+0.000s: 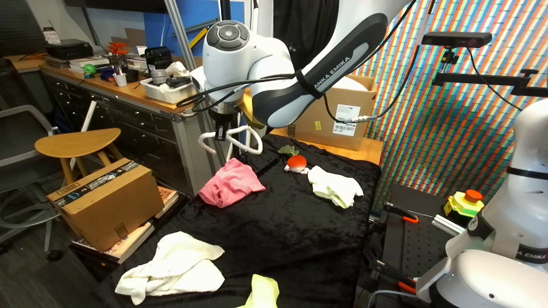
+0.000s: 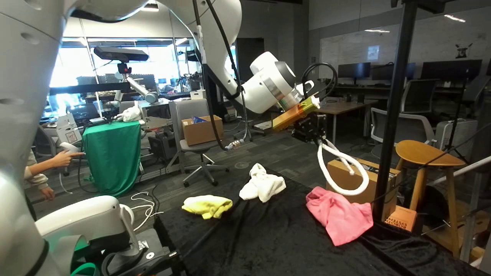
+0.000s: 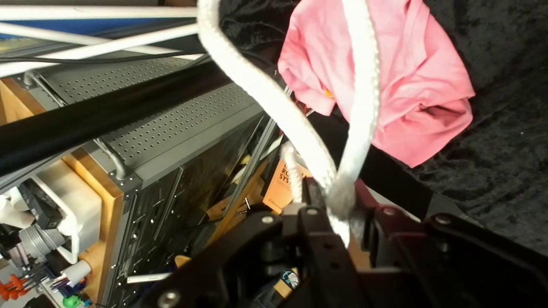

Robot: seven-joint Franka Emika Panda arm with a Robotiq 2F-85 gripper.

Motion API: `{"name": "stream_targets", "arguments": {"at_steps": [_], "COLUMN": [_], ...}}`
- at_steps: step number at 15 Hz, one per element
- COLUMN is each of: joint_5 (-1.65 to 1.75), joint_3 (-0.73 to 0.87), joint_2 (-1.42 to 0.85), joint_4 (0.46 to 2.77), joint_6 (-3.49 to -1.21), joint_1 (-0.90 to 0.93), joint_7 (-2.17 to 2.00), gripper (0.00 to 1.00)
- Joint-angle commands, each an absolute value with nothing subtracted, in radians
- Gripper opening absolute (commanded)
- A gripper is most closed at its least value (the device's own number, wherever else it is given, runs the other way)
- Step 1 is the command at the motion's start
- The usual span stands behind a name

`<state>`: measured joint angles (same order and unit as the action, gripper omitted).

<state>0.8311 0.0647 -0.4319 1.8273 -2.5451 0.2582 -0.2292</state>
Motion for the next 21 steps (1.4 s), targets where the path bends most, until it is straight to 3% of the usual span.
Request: {"name": "stream_targets", "arguments": {"at_steps": [1,7,15,21], "joint_5": [0.808,0.793,0.665,0.614], "joint_3": [0.038,0.025,-0.073,-0.166], "joint_2": [-0.459,-0.451,-0.385,-0.44], "joint_4": [1.763,1.758,1.854,1.807], "joint_6": [-2.499,-2.476,-2.422,-2.253], "joint_1": [0.23,0.208,0.227,0.31], "joint_7": [-0.202,-0.186,-0.032,0.065], "gripper": [0.53,1.0,1.0,1.0]}}
